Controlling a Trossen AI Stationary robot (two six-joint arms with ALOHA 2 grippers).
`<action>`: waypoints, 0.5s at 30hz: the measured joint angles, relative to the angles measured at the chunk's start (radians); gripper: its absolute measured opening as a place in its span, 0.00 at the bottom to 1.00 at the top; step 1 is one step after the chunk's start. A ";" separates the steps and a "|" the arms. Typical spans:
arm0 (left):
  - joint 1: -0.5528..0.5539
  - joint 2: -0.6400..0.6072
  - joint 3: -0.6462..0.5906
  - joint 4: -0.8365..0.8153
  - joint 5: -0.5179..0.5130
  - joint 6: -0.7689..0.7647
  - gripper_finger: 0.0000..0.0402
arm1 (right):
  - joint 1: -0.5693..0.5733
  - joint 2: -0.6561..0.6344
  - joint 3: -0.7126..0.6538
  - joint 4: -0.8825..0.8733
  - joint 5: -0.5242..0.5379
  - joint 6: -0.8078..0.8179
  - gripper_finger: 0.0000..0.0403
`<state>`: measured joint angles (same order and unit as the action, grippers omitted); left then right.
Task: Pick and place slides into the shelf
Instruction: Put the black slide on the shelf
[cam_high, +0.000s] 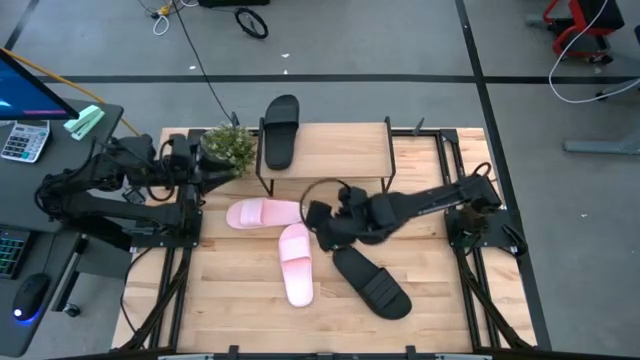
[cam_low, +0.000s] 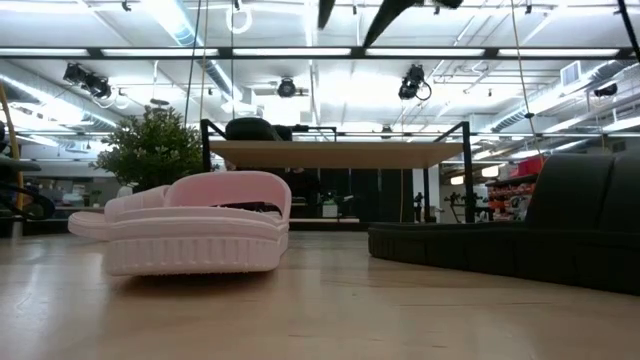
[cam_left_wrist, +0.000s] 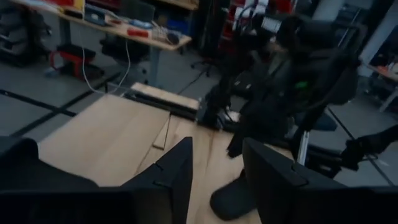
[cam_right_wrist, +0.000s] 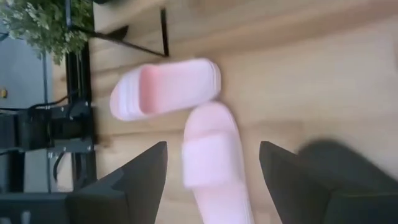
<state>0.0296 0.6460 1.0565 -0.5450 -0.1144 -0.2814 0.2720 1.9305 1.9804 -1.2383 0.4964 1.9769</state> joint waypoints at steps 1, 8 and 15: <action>0.000 0.008 0.000 -0.008 0.001 -0.001 0.37 | 0.017 -0.002 0.000 -0.012 0.004 0.027 0.65; 0.000 0.035 0.000 -0.056 0.075 0.005 0.39 | 0.130 -0.002 -0.003 -0.046 0.026 0.177 0.65; 0.000 0.067 0.000 -0.054 0.144 0.006 0.39 | 0.239 -0.001 -0.008 -0.109 0.007 0.234 0.65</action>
<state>0.0296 0.7132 1.0561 -0.5990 0.0301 -0.2756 0.5108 1.9297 1.9728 -1.3470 0.5034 2.2104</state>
